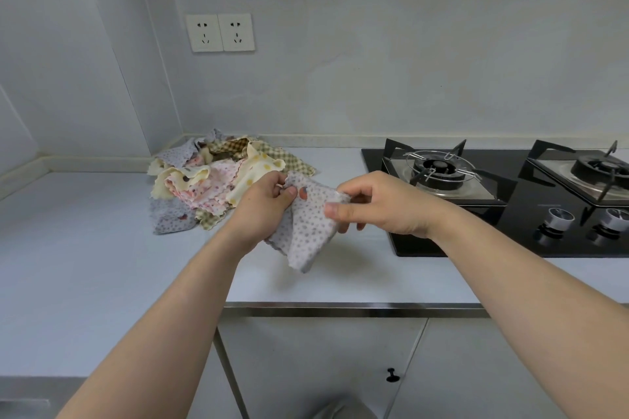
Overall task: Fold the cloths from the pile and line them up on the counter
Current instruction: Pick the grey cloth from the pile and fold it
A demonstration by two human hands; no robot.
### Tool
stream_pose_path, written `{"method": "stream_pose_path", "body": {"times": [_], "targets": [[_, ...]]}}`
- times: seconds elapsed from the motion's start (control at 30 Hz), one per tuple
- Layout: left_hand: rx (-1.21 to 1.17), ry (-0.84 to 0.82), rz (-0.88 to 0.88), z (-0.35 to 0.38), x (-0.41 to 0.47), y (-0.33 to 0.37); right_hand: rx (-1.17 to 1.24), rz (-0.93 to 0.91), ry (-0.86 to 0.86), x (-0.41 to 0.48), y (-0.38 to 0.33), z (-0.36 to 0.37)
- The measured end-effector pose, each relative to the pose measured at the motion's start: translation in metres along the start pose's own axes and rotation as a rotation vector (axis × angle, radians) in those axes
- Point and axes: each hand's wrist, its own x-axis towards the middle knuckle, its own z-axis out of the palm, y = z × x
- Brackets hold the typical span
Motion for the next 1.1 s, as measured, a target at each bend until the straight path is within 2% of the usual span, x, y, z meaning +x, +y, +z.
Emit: {"method": "stream_pose_path", "body": {"times": [0.13, 0.2, 0.33, 0.57, 0.63, 0.73, 0.83, 1.1], "targets": [[0.004, 0.016, -0.009, 0.001, 0.000, 0.000, -0.097, 0.156, 0.205, 0.008, 0.020, 0.002], [0.030, 0.040, -0.006, 0.002, 0.001, 0.000, -0.020, 0.242, 0.280, 0.012, 0.027, 0.005], [0.093, 0.133, 0.008, 0.006, 0.001, 0.005, 0.443, 0.370, 0.449, 0.015, 0.041, 0.023], [0.177, 0.221, 0.056, 0.018, -0.011, 0.024, 1.173, 0.464, 0.515, 0.018, 0.040, 0.057], [0.174, 0.240, 0.060, 0.020, -0.014, 0.026, 1.284, 0.524, 0.488, 0.020, 0.041, 0.063], [0.142, 0.266, 0.029, 0.023, -0.014, 0.027, 1.254, 0.555, 0.479, 0.022, 0.042, 0.070], [0.056, 0.339, -0.080, 0.019, -0.009, 0.023, 1.137, 0.535, 0.492, 0.019, 0.041, 0.075], [-0.307, 0.448, -0.288, 0.005, 0.009, -0.002, 0.875, 0.472, 0.387, 0.017, 0.033, 0.102]]}}
